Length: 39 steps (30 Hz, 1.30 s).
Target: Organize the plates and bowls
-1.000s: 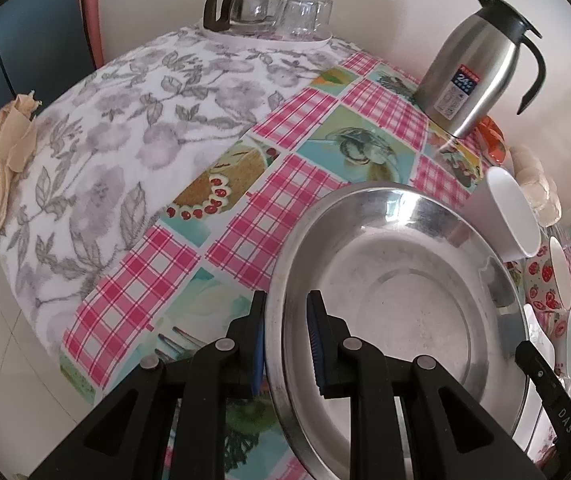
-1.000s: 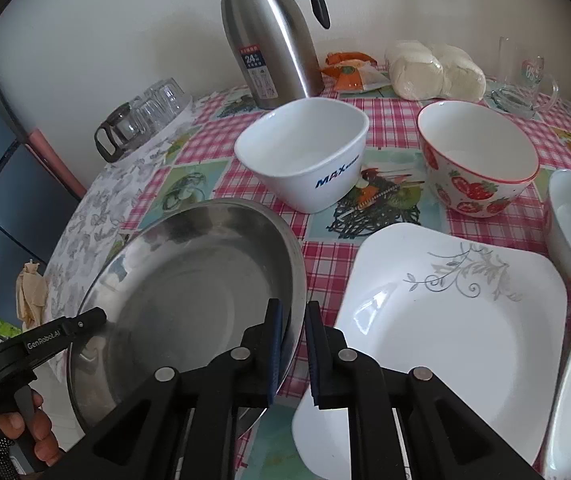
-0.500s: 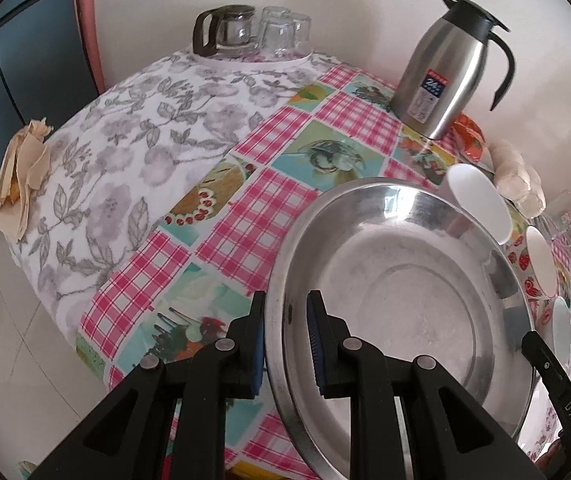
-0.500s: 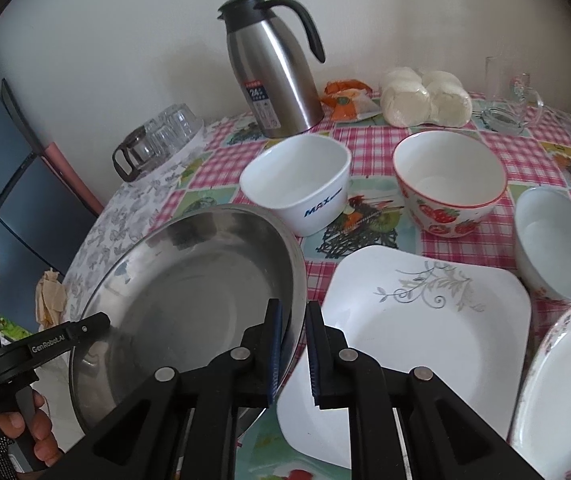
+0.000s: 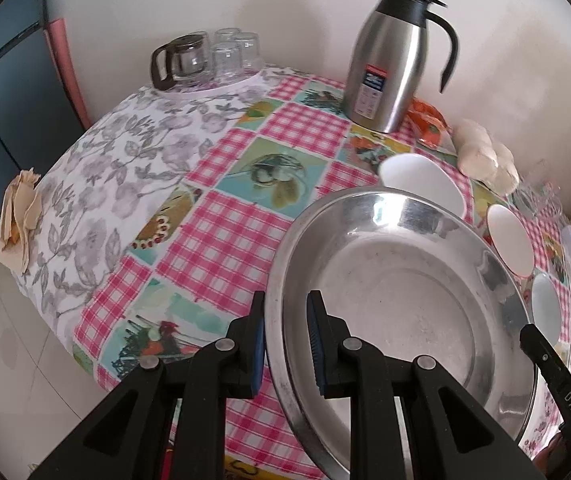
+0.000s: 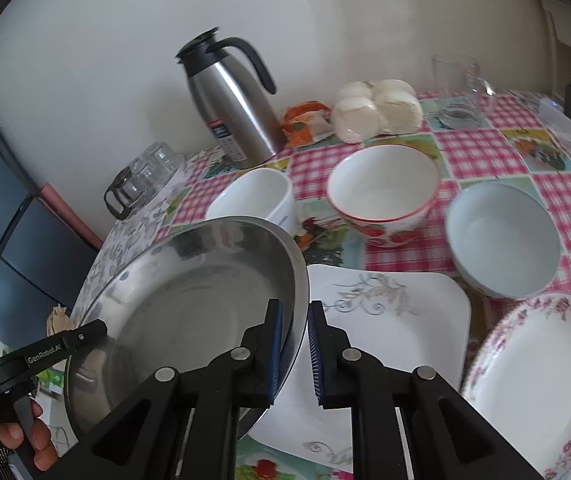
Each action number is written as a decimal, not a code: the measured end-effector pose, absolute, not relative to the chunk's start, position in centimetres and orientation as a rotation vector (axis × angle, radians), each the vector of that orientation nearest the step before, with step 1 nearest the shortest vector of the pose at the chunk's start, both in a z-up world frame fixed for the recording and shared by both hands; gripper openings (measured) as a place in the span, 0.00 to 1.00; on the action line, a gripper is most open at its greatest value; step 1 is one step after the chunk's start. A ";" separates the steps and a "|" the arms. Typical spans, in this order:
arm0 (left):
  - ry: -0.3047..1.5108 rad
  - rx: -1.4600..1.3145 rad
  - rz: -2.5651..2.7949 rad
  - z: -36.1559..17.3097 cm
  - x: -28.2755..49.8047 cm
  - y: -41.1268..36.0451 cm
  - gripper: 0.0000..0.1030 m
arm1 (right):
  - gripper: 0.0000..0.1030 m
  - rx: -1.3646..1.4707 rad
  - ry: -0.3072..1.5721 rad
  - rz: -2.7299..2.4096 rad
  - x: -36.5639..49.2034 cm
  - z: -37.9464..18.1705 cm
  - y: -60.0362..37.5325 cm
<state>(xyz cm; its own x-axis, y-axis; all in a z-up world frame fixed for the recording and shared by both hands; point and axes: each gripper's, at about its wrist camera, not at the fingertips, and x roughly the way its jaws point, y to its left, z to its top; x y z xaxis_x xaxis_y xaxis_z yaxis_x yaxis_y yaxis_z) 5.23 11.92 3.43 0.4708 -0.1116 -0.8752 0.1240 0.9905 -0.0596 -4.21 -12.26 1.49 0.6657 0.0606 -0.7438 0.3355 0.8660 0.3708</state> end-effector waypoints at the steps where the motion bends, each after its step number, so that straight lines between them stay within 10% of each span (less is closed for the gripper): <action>1: 1.076 0.019 -0.147 3.3 5.1 11.4 0.20 | 0.15 0.521 0.837 -0.169 -4.4 1.4 -12.6; 39: 1.260 0.157 -0.240 -3.0 2.0 2.2 0.21 | 0.15 0.550 0.962 -0.437 -8.2 -1.9 -19.7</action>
<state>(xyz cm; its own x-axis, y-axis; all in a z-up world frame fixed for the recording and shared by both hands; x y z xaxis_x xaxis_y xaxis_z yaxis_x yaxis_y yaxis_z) 1.98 2.17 -3.03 0.2857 -0.0923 -0.9539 0.2643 0.9643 -0.0142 -8.17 -19.75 -1.94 0.5051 -0.1059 -0.8566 0.5752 0.7812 0.2426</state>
